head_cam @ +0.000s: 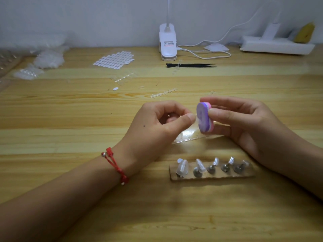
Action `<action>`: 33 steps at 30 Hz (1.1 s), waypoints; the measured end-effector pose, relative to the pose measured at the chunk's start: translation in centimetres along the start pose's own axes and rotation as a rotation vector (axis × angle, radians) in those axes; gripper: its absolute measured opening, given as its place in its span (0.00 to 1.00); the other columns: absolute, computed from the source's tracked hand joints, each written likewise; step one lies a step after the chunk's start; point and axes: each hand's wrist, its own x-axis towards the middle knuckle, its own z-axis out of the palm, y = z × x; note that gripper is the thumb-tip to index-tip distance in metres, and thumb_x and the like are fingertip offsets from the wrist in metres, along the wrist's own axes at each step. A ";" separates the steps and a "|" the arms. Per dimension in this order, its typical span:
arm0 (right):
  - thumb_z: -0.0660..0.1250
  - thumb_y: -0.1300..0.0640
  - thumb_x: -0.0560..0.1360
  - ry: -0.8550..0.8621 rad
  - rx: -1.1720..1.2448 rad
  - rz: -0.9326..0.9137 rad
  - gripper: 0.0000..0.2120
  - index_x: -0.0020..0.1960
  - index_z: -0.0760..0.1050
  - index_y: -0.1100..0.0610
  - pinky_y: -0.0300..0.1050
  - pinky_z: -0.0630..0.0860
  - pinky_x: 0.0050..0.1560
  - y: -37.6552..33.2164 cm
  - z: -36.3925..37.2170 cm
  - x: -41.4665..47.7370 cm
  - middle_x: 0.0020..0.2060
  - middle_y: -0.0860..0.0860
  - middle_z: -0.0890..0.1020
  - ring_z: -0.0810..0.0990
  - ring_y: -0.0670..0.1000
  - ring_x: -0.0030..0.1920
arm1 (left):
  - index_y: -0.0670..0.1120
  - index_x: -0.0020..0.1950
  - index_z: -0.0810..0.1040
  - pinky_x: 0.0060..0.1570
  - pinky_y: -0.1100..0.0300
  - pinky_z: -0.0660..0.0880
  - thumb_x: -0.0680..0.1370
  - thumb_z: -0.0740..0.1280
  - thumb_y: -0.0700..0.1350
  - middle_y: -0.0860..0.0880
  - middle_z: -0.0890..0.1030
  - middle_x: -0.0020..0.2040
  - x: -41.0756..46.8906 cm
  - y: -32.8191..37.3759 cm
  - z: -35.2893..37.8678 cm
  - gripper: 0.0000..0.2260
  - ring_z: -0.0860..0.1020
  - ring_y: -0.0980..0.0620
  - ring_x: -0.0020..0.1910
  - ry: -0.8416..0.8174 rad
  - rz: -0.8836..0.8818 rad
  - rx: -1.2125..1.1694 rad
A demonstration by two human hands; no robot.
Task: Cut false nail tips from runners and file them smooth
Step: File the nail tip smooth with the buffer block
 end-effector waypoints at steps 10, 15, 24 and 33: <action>0.74 0.59 0.61 -0.017 -0.002 0.014 0.14 0.47 0.86 0.55 0.39 0.80 0.38 -0.1 0.1 0.1 0.40 0.53 0.86 0.84 0.48 0.38 | 0.45 0.38 0.81 0.30 0.69 0.64 0.75 0.70 0.41 0.34 0.68 0.31 0.0 -0.3 -0.1 0.06 0.66 0.54 0.29 0.012 0.068 0.032; 0.75 0.60 0.61 -0.049 -0.013 0.024 0.14 0.47 0.86 0.55 0.40 0.80 0.38 -0.1 0.1 0.1 0.40 0.53 0.86 0.84 0.48 0.38 | 0.45 0.39 0.80 0.30 0.68 0.65 0.73 0.70 0.43 0.31 0.71 0.34 0.1 -0.4 -0.2 0.04 0.66 0.52 0.30 0.058 0.084 -0.020; 0.73 0.58 0.61 -0.046 -0.009 0.028 0.14 0.47 0.86 0.55 0.39 0.80 0.37 -0.3 0.2 -0.1 0.39 0.52 0.86 0.84 0.47 0.36 | 0.46 0.38 0.80 0.31 0.63 0.65 0.72 0.69 0.46 0.31 0.72 0.35 0.0 -0.2 -0.2 0.05 0.65 0.48 0.30 0.026 0.098 -0.024; 0.72 0.57 0.61 -0.011 -0.005 0.011 0.15 0.47 0.85 0.56 0.38 0.80 0.37 -0.2 0.3 -0.1 0.40 0.52 0.86 0.84 0.47 0.38 | 0.46 0.38 0.80 0.31 0.64 0.66 0.72 0.69 0.45 0.31 0.72 0.35 0.1 -0.4 -0.2 0.04 0.67 0.47 0.30 0.034 0.102 -0.036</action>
